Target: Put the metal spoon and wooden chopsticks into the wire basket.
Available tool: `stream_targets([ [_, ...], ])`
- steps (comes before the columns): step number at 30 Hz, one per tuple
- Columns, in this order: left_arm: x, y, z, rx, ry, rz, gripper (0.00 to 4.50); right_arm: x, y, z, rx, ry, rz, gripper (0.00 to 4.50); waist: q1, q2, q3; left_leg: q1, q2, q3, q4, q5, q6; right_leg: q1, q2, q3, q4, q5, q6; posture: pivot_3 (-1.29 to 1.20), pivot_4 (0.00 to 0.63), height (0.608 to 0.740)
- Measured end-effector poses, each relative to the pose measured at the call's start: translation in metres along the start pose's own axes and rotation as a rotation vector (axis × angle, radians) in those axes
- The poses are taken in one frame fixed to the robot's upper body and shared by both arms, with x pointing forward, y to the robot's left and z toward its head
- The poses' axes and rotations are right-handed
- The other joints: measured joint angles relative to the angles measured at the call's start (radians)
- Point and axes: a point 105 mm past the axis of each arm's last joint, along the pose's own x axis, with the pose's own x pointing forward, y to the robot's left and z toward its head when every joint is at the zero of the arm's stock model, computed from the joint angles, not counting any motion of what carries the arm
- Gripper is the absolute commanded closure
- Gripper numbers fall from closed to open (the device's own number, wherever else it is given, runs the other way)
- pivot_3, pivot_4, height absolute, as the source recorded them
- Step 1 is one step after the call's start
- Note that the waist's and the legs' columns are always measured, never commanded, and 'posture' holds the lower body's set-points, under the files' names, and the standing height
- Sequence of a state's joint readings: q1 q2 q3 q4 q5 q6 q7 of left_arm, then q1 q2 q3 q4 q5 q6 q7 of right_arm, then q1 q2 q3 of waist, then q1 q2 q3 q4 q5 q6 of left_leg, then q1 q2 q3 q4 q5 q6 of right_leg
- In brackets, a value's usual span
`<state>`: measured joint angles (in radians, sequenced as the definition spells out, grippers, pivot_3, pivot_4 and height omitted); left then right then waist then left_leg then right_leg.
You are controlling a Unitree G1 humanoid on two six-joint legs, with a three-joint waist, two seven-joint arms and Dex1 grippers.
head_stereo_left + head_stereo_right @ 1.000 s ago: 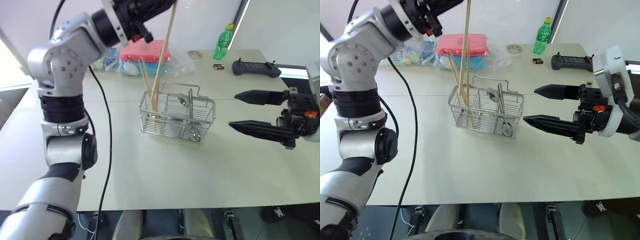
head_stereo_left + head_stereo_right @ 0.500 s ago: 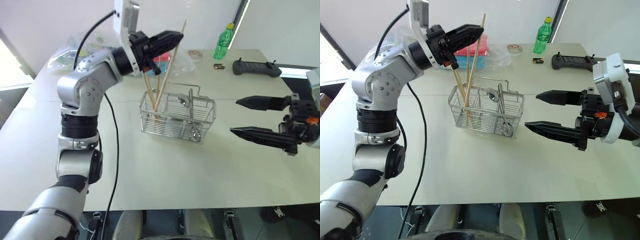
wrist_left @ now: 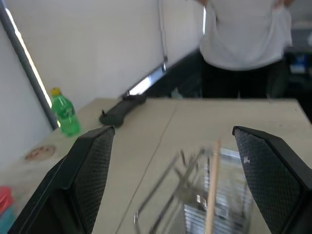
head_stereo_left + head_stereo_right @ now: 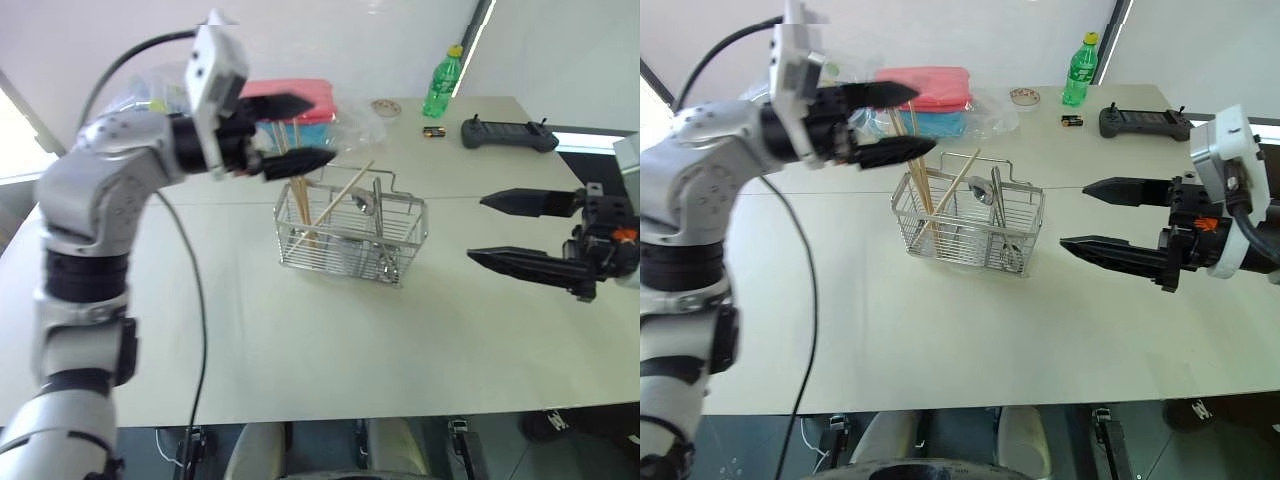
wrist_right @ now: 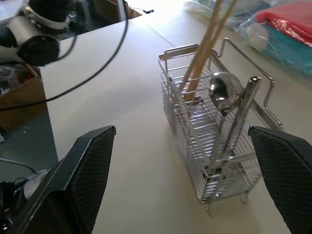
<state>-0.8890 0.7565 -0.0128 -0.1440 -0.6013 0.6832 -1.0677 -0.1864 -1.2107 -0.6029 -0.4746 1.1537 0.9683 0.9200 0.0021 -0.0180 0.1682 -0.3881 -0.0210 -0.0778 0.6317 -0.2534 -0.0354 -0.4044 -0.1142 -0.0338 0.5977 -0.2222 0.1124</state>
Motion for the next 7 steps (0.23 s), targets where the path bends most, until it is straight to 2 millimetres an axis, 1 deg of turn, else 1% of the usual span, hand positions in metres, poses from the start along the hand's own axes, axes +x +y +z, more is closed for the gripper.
stream_targets([
  [1,-0.008,-0.004,-0.008,0.007,0.050,-0.024,0.44,-0.001,-0.001,-0.003,0.000,0.011,-0.005,0.00,0.000,0.000,0.000,0.000,0.000,0.000,0.000,0.000,0.000,0.000,0.000,0.000,0.000,0.000,-0.001,0.00,0.150,0.692],
  [2,-0.023,-0.011,-0.023,0.030,0.139,-0.067,0.44,-0.002,-0.003,-0.008,-0.002,0.029,-0.009,0.00,0.000,0.000,0.000,0.000,0.000,0.000,0.000,0.000,0.000,-0.001,0.000,0.000,0.000,-0.001,-0.001,0.00,0.150,0.692],
  [4,-0.049,-0.022,-0.047,0.034,0.288,-0.123,0.44,-0.005,-0.006,-0.016,0.008,0.050,-0.015,0.00,0.002,0.000,0.000,-0.001,0.001,0.000,0.000,0.000,0.000,-0.001,0.000,0.000,0.000,-0.001,-0.002,0.00,0.150,0.692],
  [5,-0.055,-0.024,-0.052,0.030,0.322,-0.139,0.44,-0.006,-0.009,-0.017,0.011,0.052,-0.024,0.00,0.004,0.000,0.000,-0.001,0.001,0.001,0.000,0.000,0.000,-0.001,0.000,0.000,-0.001,-0.001,-0.002,0.00,0.150,0.692],
  [7,-0.073,-0.037,-0.065,0.011,0.407,-0.200,0.44,-0.008,-0.012,-0.019,0.001,0.050,-0.030,0.00,0.012,0.000,0.000,-0.002,0.001,0.000,0.001,0.000,0.000,0.000,-0.001,0.000,-0.002,-0.001,-0.003,0.00,0.150,0.692],
])
